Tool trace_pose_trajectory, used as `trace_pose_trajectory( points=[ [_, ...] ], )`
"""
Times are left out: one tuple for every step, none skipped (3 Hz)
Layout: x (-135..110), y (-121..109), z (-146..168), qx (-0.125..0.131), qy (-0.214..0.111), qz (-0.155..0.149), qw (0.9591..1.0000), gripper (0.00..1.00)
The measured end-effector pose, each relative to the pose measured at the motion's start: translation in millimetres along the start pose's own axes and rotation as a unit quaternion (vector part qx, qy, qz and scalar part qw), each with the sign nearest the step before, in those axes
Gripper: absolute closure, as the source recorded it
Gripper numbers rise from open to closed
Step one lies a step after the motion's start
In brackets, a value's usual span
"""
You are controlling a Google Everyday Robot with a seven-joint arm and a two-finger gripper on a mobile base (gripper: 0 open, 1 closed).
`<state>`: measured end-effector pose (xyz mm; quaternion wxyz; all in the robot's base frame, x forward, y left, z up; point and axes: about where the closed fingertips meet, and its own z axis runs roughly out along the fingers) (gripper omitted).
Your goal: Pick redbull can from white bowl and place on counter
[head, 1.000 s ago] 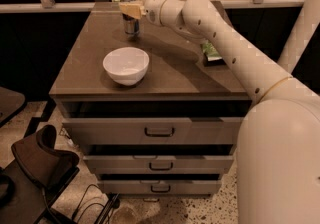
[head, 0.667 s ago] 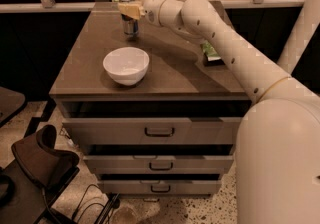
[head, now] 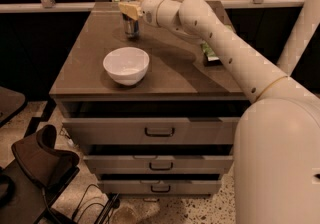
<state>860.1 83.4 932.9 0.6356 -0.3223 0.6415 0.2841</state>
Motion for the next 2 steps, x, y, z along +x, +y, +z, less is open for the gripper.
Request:
trace_pose_trajectory(
  points=[
    [0.5,2.5,2.3,-0.002,0.000,0.000,1.0000,0.00],
    [0.5,2.6,2.4,-0.002,0.000,0.000,1.0000,0.00]
  ],
)
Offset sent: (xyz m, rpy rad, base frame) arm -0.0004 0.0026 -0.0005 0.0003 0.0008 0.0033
